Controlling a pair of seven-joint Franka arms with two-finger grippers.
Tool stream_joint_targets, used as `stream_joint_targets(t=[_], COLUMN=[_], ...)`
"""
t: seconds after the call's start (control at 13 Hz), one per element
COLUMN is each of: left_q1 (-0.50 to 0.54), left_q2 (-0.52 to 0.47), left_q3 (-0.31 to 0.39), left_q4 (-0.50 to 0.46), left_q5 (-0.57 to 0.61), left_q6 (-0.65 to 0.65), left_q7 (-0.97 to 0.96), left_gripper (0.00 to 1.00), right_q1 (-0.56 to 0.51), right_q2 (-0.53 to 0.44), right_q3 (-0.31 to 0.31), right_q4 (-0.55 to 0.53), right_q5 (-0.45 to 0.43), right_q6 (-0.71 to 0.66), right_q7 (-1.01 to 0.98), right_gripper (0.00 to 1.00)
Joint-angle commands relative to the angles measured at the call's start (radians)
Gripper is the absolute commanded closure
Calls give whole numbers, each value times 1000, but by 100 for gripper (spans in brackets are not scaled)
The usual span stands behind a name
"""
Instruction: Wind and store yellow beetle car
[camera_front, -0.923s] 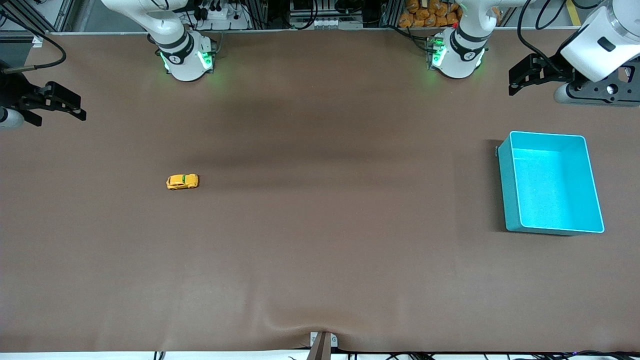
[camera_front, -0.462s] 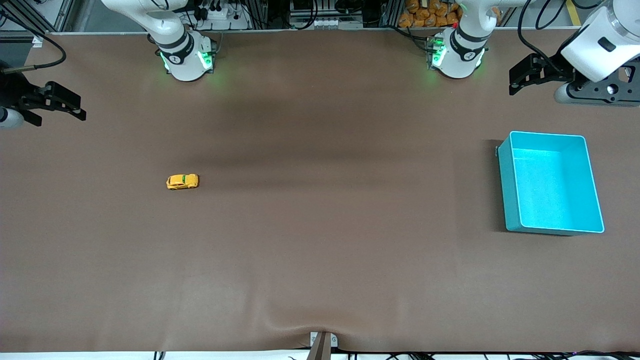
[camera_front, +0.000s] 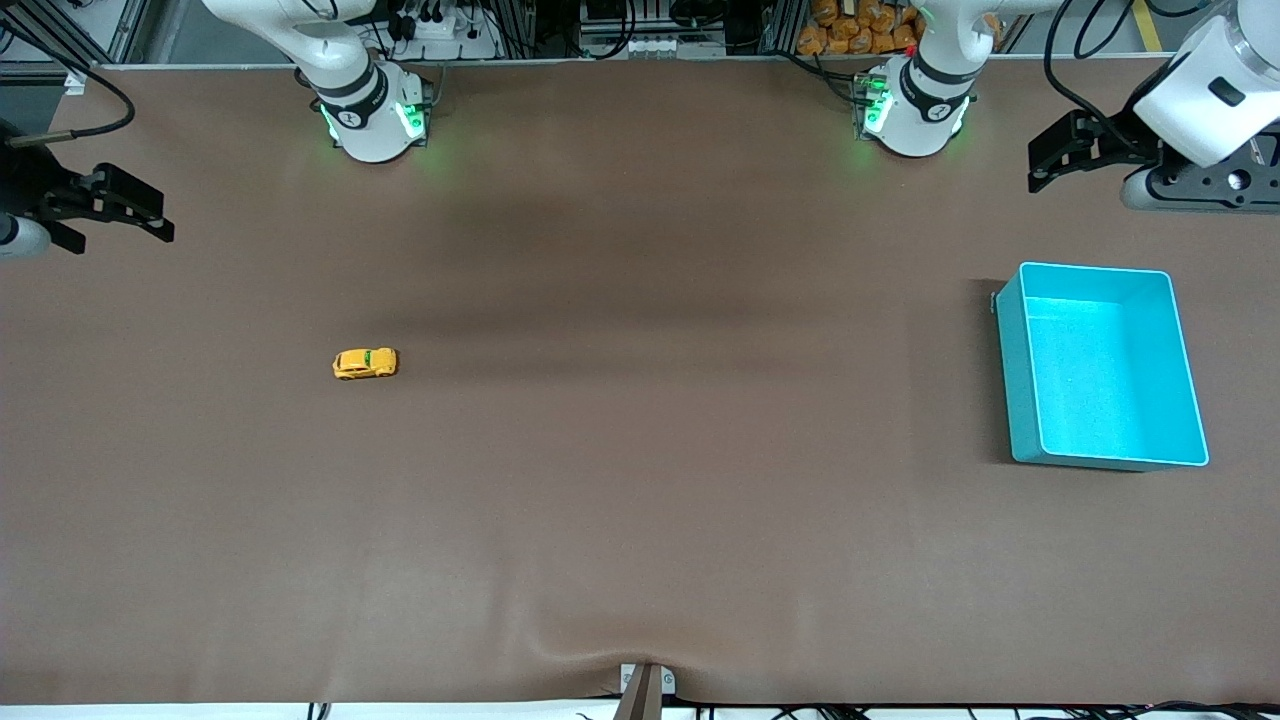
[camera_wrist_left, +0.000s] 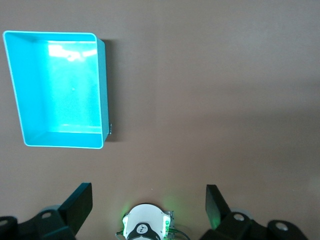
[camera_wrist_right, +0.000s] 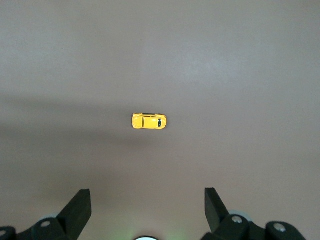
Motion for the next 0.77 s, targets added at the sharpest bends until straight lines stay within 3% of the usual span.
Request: stream_joint_targets(t=[0.0,0.31,0.54,0.69], left_q1=[2,2,2,2], left_q2=[-20,-18,-9,-9], left_q3=[-3,-3,-3,-3], left_q4=[4,4,2,2], left_q5=[25,25,27,27], left_q6=[-15,-15,-14,-14], left_q7=[-7,-13,-22,-22], left_gripper=[0,0,0,0], right_q1=[11,13,14,7], right_q2=[-6,-3,47,124], right_q3=[-7,-4,11,11], right_q4=[-117,-313,-409,-412], right_q5=[4,4,4,4], right_q6=[110,342,476,526], right_q7=[-144,-175,-403,-561], right_gripper=[0,0,0,0])
